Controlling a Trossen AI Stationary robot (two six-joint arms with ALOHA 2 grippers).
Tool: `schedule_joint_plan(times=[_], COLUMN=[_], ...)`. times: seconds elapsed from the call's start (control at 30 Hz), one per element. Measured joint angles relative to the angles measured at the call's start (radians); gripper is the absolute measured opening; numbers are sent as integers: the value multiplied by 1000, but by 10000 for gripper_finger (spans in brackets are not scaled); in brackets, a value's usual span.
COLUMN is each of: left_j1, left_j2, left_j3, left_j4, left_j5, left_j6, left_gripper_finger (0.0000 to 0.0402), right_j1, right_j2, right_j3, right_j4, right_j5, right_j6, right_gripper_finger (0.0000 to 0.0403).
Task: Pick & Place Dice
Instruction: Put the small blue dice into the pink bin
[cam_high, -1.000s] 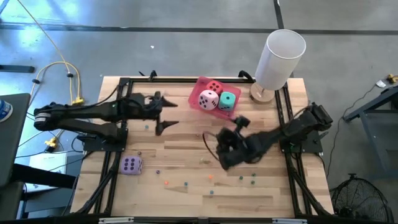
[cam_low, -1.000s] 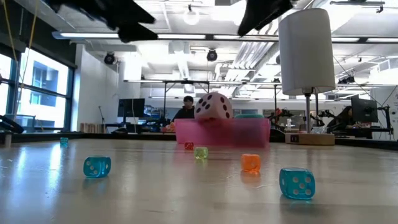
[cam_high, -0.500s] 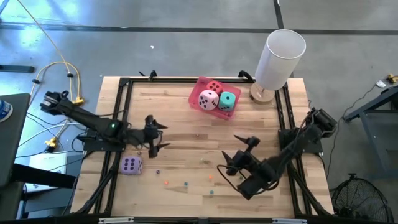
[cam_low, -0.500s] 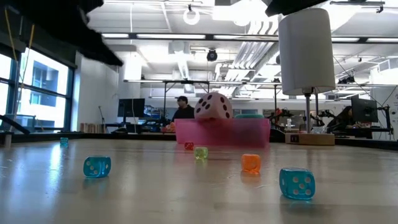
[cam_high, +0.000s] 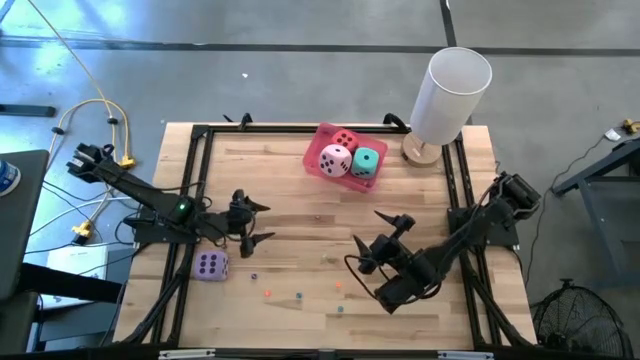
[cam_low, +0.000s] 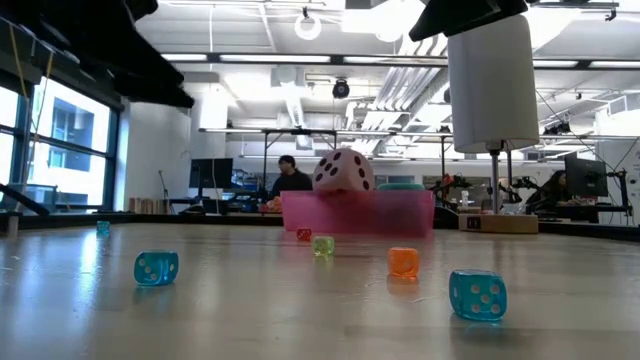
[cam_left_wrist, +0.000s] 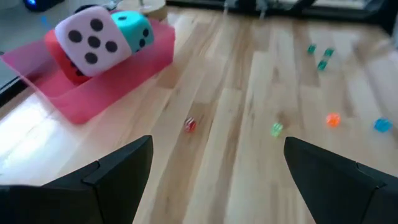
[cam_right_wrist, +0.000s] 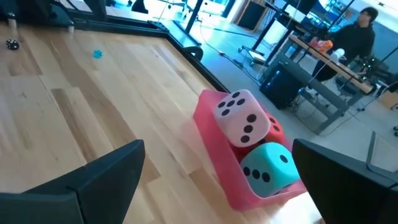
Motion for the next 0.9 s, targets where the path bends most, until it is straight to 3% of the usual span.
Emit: schedule_joint_plan(times=[0.2, 0.43, 0.7, 0.8, 0.9], left_j1=[-1, -62, -144, -116, -46], left_j2=[13, 118, 214, 196, 165], left_j3=[0, 0, 0, 1, 10], left_j4=[14, 5, -5, -31, -35], left_j5=[42, 261, 228, 222, 222], left_j6=[-26, -35, -107, -136, -62], left_gripper_finger=[353, 353, 350, 341, 329], right_j1=[1, 0, -5, -7, -15], right_j2=[0, 0, 0, 0, 0], right_j3=[0, 0, 0, 0, 0], right_j4=[8, 26, 48, 49, 52], right_j5=[-11, -12, -13, -15, -16], right_j6=[0, -50, -79, -79, -79], right_gripper_finger=[400, 400, 400, 400, 400])
